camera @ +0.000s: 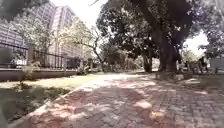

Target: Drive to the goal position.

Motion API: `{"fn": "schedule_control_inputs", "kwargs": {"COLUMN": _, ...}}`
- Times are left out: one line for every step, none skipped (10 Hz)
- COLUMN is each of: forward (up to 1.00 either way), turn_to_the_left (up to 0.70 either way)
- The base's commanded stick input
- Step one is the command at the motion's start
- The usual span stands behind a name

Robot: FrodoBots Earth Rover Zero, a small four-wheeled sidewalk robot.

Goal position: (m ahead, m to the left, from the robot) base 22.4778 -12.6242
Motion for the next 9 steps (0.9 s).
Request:
{"fn": "schedule_control_inputs", "kwargs": {"forward": 0.7, "turn_to_the_left": 0.0}}
{"fn": "schedule_control_inputs", "kwargs": {"forward": 0.7, "turn_to_the_left": 0.0}}
{"fn": "schedule_control_inputs", "kwargs": {"forward": 0.7, "turn_to_the_left": 0.0}}
{"fn": "schedule_control_inputs", "kwargs": {"forward": 0.7, "turn_to_the_left": 0.0}}
{"fn": "schedule_control_inputs", "kwargs": {"forward": 0.7, "turn_to_the_left": 0.0}}
{"fn": "schedule_control_inputs", "kwargs": {"forward": 0.7, "turn_to_the_left": 0.0}}
{"fn": "schedule_control_inputs", "kwargs": {"forward": 0.7, "turn_to_the_left": -0.09}}
{"fn": "schedule_control_inputs", "kwargs": {"forward": 0.7, "turn_to_the_left": -0.28}}
{"fn": "schedule_control_inputs", "kwargs": {"forward": 0.7, "turn_to_the_left": -0.35}}
